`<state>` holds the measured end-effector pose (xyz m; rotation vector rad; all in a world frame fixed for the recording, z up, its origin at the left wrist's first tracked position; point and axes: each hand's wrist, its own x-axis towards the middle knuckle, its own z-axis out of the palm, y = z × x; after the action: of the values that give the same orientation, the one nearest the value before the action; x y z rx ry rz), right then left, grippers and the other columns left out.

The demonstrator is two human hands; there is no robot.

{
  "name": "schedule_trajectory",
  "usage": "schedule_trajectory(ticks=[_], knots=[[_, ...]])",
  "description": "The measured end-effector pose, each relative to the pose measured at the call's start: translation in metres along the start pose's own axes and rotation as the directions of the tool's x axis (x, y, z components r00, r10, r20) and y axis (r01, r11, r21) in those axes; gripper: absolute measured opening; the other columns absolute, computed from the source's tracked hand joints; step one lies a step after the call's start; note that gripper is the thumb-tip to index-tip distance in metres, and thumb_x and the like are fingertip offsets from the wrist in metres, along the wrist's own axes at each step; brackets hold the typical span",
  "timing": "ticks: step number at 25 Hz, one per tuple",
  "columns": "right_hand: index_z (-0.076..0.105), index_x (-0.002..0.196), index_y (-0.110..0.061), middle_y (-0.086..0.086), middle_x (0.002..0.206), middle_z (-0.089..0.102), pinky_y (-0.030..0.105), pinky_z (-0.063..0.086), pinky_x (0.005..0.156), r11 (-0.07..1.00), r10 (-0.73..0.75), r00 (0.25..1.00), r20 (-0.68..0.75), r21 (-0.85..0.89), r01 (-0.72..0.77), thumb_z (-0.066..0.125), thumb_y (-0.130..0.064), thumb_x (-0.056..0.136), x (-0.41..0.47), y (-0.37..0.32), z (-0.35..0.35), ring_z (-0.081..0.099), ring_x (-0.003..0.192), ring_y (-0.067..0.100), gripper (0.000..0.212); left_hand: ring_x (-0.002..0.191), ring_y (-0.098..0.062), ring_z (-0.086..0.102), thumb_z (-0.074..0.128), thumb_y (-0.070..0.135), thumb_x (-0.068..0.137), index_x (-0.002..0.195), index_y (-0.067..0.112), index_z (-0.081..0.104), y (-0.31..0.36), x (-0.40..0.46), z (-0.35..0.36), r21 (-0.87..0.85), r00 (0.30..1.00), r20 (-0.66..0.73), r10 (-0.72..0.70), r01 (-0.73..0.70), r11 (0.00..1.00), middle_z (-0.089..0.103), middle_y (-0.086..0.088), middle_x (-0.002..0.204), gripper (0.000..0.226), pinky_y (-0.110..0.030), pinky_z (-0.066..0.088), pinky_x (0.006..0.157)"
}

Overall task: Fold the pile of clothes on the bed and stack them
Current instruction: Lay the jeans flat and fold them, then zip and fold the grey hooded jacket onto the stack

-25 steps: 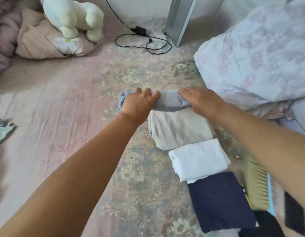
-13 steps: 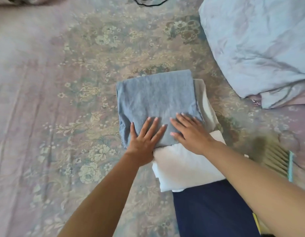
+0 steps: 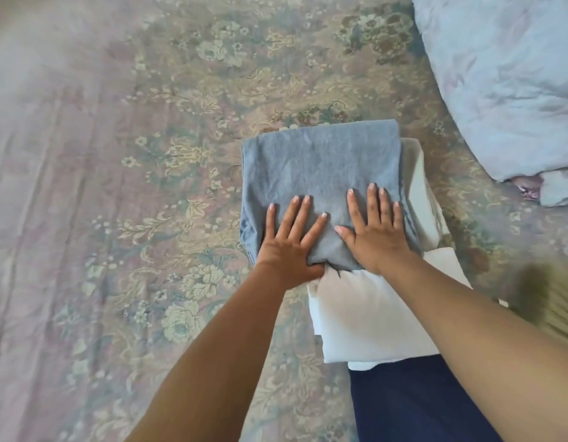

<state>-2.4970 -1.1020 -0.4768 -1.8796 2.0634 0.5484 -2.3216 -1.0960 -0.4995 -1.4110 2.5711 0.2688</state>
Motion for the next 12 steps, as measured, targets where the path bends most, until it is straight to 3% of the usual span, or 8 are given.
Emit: schedule_trajectory(ticks=[1, 3, 4, 6, 8, 12], knots=[[-0.013, 0.151, -0.019, 0.016, 0.157, -0.017, 0.046, -0.009, 0.116, 1.0, 0.018, 0.999, -0.038, 0.007, -0.018, 0.019, -0.05, 0.1, -0.006, -0.005, -0.001, -0.015, 0.146, 0.03, 0.068, 0.147, -0.029, -0.008, 0.029, 0.066, 0.084, 0.152, 0.026, 0.001, -0.002, -0.007, 0.002, -0.033, 0.995, -0.094, 0.017, -0.02, 0.999, -0.011, -0.012, 0.159, 0.084, -0.057, -0.007, 0.115], [0.02, 0.149, -0.001, 0.026, 0.154, 0.017, 0.05, 0.019, 0.116, 0.997, -0.036, 0.978, -0.204, 0.057, 0.049, 0.025, -0.037, 0.101, -0.026, -0.029, -0.004, 0.018, 0.144, 0.037, 0.061, 0.143, -0.031, 0.025, 0.037, 0.052, 0.088, 0.147, 0.018, 0.035, -0.018, -0.038, 0.008, -0.144, 0.975, -0.221, 0.037, -0.07, 0.987, 0.027, -0.014, 0.155, 0.069, -0.05, 0.017, 0.114], [0.038, 0.14, 0.005, 0.028, 0.146, 0.035, 0.053, 0.034, 0.107, 0.989, -0.118, 0.955, -0.271, 0.059, 0.139, 0.028, -0.032, 0.097, -0.039, -0.046, -0.003, 0.036, 0.135, 0.04, 0.058, 0.139, -0.031, 0.034, 0.039, 0.042, 0.091, 0.144, 0.015, 0.041, -0.033, -0.064, 0.017, -0.13, 0.964, -0.263, 0.051, -0.088, 0.988, 0.035, -0.015, 0.151, 0.06, -0.047, 0.024, 0.112], [0.055, 0.126, 0.006, 0.026, 0.132, 0.053, 0.053, 0.047, 0.093, 0.949, -0.29, 0.9, -0.326, 0.027, 0.315, 0.031, -0.028, 0.089, -0.06, -0.083, 0.005, 0.054, 0.12, 0.039, 0.055, 0.137, -0.032, 0.037, 0.038, 0.025, 0.092, 0.143, 0.011, 0.039, -0.073, -0.133, 0.037, -0.098, 0.967, -0.253, -0.034, 0.01, 0.995, 0.039, -0.017, 0.148, 0.053, -0.045, 0.027, 0.111], [0.054, 0.129, 0.002, 0.022, 0.134, 0.053, 0.045, 0.044, 0.099, 0.895, -0.426, 0.841, -0.333, -0.016, 0.446, 0.032, -0.028, 0.089, -0.074, -0.127, 0.01, 0.054, 0.122, 0.035, 0.055, 0.138, -0.034, 0.033, 0.037, 0.021, 0.09, 0.142, 0.007, 0.036, -0.123, -0.21, 0.056, -0.106, 0.946, -0.257, -0.198, 0.176, 0.979, 0.038, -0.02, 0.147, 0.054, -0.045, 0.023, 0.113], [0.049, 0.129, 0.0, 0.02, 0.13, 0.057, 0.039, 0.029, 0.098, 0.771, -0.607, 0.732, -0.309, -0.006, 0.637, 0.034, -0.024, 0.085, -0.101, -0.245, 0.028, 0.04, 0.125, 0.028, 0.052, 0.129, -0.038, 0.044, 0.038, 0.026, 0.086, 0.133, 0.0, 0.047, -0.218, -0.369, 0.08, -0.138, 0.842, -0.031, -0.538, 0.53, 0.837, 0.045, -0.023, 0.141, 0.054, -0.043, 0.013, 0.115]])
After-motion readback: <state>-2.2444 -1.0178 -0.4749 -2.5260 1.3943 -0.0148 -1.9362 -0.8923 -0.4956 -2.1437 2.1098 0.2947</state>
